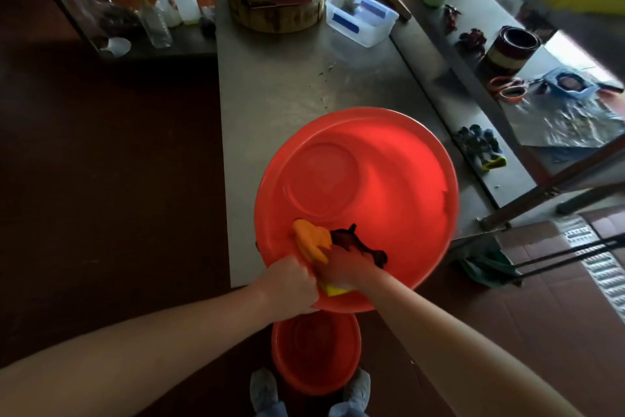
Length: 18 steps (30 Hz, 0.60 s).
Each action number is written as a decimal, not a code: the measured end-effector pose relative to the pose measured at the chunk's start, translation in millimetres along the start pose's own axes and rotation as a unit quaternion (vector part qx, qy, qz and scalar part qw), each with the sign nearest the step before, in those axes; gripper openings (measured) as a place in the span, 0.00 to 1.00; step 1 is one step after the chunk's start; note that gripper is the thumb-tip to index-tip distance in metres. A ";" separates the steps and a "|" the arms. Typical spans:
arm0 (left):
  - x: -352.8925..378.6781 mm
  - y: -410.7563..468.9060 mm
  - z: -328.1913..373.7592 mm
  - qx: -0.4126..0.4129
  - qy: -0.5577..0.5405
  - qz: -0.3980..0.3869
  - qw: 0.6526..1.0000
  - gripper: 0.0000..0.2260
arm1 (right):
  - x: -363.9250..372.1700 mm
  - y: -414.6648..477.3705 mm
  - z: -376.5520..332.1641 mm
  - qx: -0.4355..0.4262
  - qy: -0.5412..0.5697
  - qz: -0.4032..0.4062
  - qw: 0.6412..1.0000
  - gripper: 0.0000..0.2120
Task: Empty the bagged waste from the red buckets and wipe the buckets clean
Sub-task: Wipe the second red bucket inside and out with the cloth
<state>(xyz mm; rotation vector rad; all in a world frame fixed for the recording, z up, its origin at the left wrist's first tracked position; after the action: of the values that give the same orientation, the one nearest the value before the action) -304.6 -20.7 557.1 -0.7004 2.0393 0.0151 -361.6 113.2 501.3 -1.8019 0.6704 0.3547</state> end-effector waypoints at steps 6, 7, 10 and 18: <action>10.7 -3.9 9.8 -0.044 0.016 -0.014 0.999 0.23 | -41.5 -26.6 59.3 0.011 -0.274 0.124 0.954 0.29; 11.3 -4.0 12.5 -0.050 0.021 -0.008 0.999 0.21 | -52.8 -28.0 69.0 0.017 -0.307 0.144 0.941 0.26; 7.3 -1.4 13.4 -0.062 0.024 -0.010 0.998 0.21 | -60.1 -28.5 80.5 0.046 -0.340 0.150 0.927 0.25; 2.6 3.3 12.5 -0.058 0.001 -0.012 0.998 0.23 | 27.4 -37.2 15.7 0.012 -0.022 0.081 0.996 0.29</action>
<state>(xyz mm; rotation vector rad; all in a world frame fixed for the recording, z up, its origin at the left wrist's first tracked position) -297.4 -15.6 547.3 -0.7970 2.0441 0.1188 -316.0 128.6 509.8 -1.7166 0.7887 0.4913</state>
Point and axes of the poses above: each hand's wrist, its own y-axis towards the middle knuckle, its own x-axis out of the palm, z = x × y, the point moved 2 cm from there along y, towards the middle knuckle, and after that the axes turned 13 degrees about y, right-handed, at the moved point
